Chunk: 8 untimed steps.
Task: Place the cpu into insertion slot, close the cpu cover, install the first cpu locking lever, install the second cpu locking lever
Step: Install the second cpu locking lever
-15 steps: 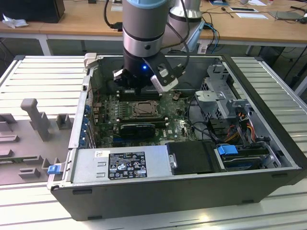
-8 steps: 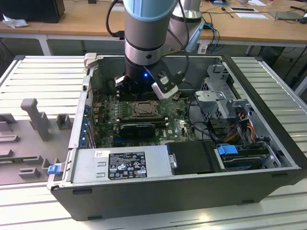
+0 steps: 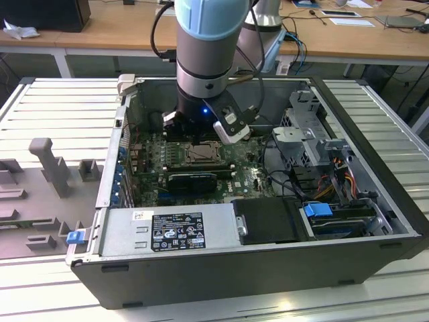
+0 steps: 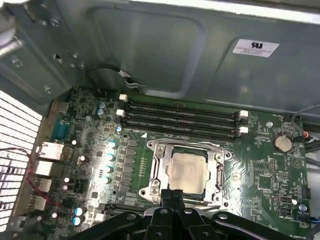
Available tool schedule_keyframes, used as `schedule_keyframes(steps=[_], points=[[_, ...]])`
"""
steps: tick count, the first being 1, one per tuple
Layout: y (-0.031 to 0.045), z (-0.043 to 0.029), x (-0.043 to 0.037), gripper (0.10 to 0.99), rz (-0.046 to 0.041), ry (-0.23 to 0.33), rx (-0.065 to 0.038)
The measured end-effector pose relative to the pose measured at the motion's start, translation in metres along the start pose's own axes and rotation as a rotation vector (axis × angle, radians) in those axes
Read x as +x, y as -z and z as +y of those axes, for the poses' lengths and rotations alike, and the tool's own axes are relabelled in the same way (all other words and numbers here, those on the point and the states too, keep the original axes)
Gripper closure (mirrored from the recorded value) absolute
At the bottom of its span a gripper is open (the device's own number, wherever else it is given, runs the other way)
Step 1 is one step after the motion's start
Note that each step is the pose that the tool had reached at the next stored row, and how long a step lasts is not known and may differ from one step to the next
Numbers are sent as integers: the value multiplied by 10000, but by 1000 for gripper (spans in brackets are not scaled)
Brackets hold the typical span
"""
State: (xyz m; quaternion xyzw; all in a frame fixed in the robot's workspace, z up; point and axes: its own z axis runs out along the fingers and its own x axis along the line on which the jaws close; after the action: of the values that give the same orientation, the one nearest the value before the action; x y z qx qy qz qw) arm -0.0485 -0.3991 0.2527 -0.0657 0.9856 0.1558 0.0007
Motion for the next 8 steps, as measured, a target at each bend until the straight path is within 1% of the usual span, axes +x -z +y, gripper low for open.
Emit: schedule_keyframes(steps=[1,4,5,7,8], points=[[-19,-17,-3,980,0,-1,1],[-28,-40,-6,980,-5,-17,16],[-29,-44,-6,980,-5,-31,39],[-34,-51,-9,980,5,-77,222],[-36,-52,-9,980,5,-95,273]])
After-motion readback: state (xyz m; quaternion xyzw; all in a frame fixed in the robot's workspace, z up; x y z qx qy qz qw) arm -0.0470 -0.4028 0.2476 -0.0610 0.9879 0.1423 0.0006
